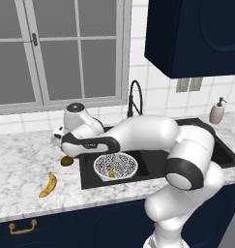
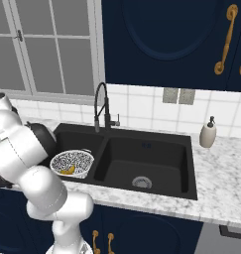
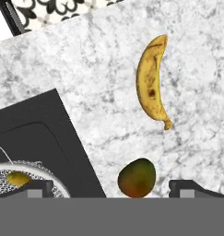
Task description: Put the colander in the sink, put the banana, mango, banana in the colander, and turn on the sink faucet and pour water over the colander.
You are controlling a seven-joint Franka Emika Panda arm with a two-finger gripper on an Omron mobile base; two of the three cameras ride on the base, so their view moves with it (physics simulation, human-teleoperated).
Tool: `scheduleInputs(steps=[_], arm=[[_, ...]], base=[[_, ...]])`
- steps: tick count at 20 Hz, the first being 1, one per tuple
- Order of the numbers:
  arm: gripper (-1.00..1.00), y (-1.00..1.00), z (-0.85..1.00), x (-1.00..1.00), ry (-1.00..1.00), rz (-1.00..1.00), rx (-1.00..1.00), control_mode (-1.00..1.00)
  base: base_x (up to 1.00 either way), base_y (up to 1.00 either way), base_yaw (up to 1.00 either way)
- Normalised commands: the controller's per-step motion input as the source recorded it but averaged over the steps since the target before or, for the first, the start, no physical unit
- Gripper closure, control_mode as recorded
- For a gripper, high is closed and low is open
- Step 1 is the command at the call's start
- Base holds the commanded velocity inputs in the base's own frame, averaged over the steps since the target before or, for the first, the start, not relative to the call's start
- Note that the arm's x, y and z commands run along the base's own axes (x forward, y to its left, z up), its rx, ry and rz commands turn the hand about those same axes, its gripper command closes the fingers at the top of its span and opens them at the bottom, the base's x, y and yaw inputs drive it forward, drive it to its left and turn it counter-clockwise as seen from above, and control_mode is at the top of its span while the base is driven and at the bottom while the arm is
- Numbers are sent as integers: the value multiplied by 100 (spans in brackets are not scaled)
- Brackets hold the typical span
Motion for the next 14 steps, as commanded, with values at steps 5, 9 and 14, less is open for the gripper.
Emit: scheduleInputs(steps=[5, 9, 14], arm=[[-100, 25, -8, -29, 1, 5, 0, -100], [-100, 28, 0, -37, 0, 5, 0, -100], [-100, 21, -3, -42, 0, 3, 0, -100]], base=[[0, 0, 0], [0, 0, 0], [0, 0, 0]])
